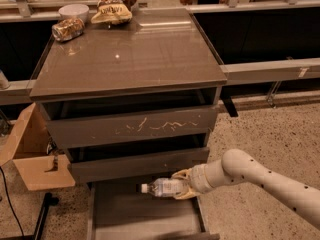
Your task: Pick blue plastic bottle from bottom drawer and place on counter
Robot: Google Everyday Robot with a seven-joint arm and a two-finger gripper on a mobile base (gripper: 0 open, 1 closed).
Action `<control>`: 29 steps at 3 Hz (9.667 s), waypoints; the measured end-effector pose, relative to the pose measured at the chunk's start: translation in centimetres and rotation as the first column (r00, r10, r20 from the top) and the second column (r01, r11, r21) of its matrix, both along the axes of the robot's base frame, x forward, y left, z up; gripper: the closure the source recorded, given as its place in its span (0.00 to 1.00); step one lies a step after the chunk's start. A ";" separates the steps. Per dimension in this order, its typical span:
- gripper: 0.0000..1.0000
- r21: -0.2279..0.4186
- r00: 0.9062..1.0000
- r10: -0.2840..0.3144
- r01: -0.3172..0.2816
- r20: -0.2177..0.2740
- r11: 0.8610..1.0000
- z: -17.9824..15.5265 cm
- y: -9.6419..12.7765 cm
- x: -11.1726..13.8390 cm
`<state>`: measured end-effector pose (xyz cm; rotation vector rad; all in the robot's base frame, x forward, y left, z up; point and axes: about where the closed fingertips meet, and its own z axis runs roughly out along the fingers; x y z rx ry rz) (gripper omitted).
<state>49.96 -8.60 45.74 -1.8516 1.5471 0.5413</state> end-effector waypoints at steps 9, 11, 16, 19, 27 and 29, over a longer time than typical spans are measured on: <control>1.00 -0.043 0.984 0.112 -0.107 0.137 0.993 35.0 2.1 2.8; 1.00 -0.047 0.973 0.170 -0.165 0.159 0.985 40.9 3.5 3.6; 1.00 0.282 0.971 0.070 -0.135 0.227 0.950 49.2 7.7 16.5; 1.00 0.080 0.967 0.088 -0.110 0.238 0.991 46.2 8.3 18.3; 1.00 -0.190 0.999 0.036 -0.028 0.038 0.981 40.6 7.4 23.7; 1.00 -0.171 1.000 0.015 -0.013 0.012 0.985 39.9 7.2 24.3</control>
Offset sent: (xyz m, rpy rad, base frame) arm -0.0244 0.0097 0.1818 -0.0062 -0.1152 0.0757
